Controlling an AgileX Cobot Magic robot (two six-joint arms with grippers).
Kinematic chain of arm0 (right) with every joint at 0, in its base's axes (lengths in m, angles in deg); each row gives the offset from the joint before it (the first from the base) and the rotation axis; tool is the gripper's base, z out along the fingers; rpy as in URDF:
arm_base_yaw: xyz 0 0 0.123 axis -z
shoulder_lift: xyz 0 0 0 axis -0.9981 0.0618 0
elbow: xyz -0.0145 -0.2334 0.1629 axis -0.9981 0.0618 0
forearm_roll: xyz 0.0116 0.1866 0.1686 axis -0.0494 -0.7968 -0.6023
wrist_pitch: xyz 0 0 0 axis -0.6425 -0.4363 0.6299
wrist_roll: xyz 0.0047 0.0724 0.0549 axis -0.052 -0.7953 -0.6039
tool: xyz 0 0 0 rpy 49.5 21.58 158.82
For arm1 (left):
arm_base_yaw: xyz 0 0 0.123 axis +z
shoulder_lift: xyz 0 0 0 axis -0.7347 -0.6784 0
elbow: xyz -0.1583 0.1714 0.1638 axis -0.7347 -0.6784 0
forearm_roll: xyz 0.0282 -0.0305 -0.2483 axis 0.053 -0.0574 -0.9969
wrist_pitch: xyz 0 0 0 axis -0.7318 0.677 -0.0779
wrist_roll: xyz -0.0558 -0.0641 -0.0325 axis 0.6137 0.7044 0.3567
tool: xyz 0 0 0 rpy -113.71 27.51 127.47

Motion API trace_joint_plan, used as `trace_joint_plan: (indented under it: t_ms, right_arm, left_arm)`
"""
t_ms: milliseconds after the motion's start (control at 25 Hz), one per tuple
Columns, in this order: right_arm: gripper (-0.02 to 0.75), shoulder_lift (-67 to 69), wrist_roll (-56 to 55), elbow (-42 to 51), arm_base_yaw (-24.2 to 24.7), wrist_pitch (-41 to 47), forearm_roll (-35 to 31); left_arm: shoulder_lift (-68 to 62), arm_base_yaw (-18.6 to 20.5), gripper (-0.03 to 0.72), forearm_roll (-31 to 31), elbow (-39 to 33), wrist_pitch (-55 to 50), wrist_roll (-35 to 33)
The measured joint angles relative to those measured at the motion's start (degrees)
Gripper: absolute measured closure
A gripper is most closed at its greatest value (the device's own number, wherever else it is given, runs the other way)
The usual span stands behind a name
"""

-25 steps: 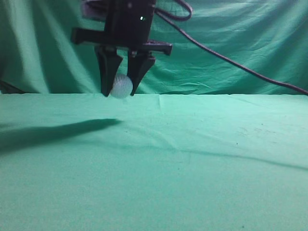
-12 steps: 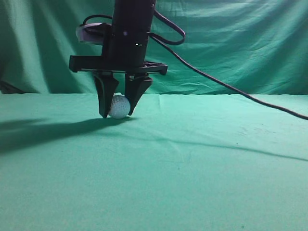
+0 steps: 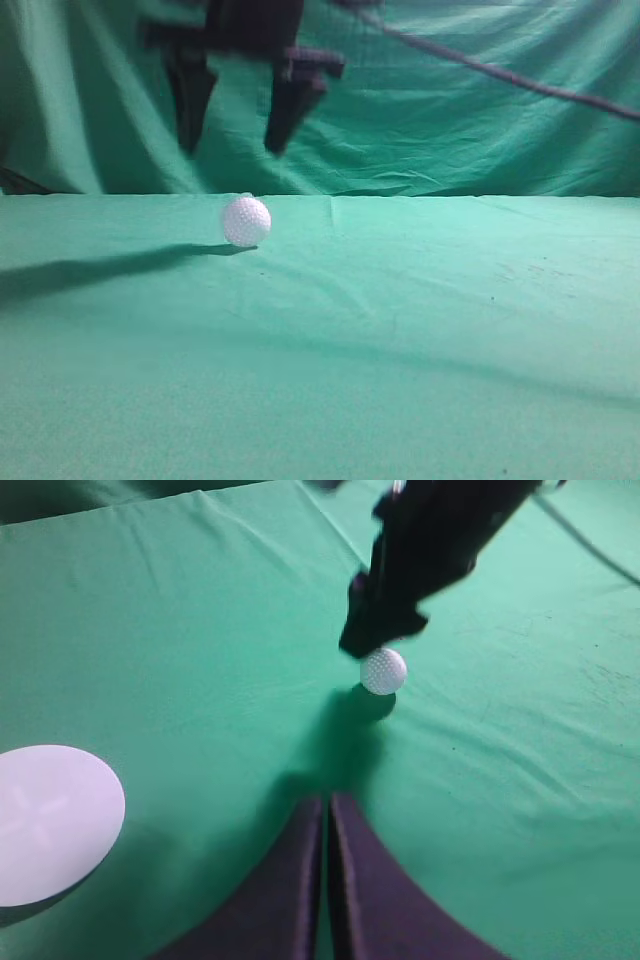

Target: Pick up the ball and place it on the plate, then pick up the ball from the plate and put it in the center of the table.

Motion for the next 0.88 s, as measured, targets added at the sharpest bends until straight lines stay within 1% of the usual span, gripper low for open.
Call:
trace_joint_plan:
  t_ms: [40,80,200,240,280,320,440,520,640,800,880]
  right_arm:
    - [0.171,-1.03,0.0,-1.56,0.0,1.09,0.12]
    - [0.25,-2.36,0.0,-2.8,0.0,2.52,0.24]
    - [0.43,-7.12,-0.13,-5.69,0.0,6.09,0.92]
    - [0.504,-9.1,-0.43,-6.12,0.0,7.28,1.46]
    - [0.594,-11.53,-0.42,-6.24,0.0,8.5,2.27]
    - [0.645,-13.24,-0.55,-6.24,0.0,9.23,2.85]
    - [0.738,-18.78,-2.05,-6.38,0.0,10.34,5.32]
    - [0.738,-22.35,-3.98,-5.65,0.0,10.44,6.62]
    - [0.738,-29.09,-5.09,-1.07,0.0,10.54,7.26]
    - [0.738,-40.63,-5.59,10.69,0.0,10.65,7.37]
    - [0.738,-47.43,-6.44,18.32,0.0,10.11,7.37]
  left_arm:
    - [0.0,0.0,0.688,0.0,0.0,0.0,0.0]
    - [0.0,0.0,0.688,0.0,0.0,0.0,0.0]
    - [0.0,0.0,0.688,-0.11,0.0,0.0,0.0]
    - [0.0,0.0,0.688,-0.22,0.0,0.0,0.0]
    - [0.0,0.0,0.688,-0.63,0.0,0.0,0.0]
    - [0.0,0.0,0.688,-1.11,0.0,0.0,0.0]
    - [0.0,0.0,0.688,-2.03,0.0,0.0,0.0]
    - [0.0,0.0,0.688,-2.51,0.0,0.0,0.0]
    - [0.52,0.0,0.688,-2.55,0.0,-1.27,0.0]
    - [4.57,0.0,0.688,-2.64,0.0,-2.65,-0.67]
    - [7.07,0.0,0.688,-2.64,0.0,-3.08,-0.79]
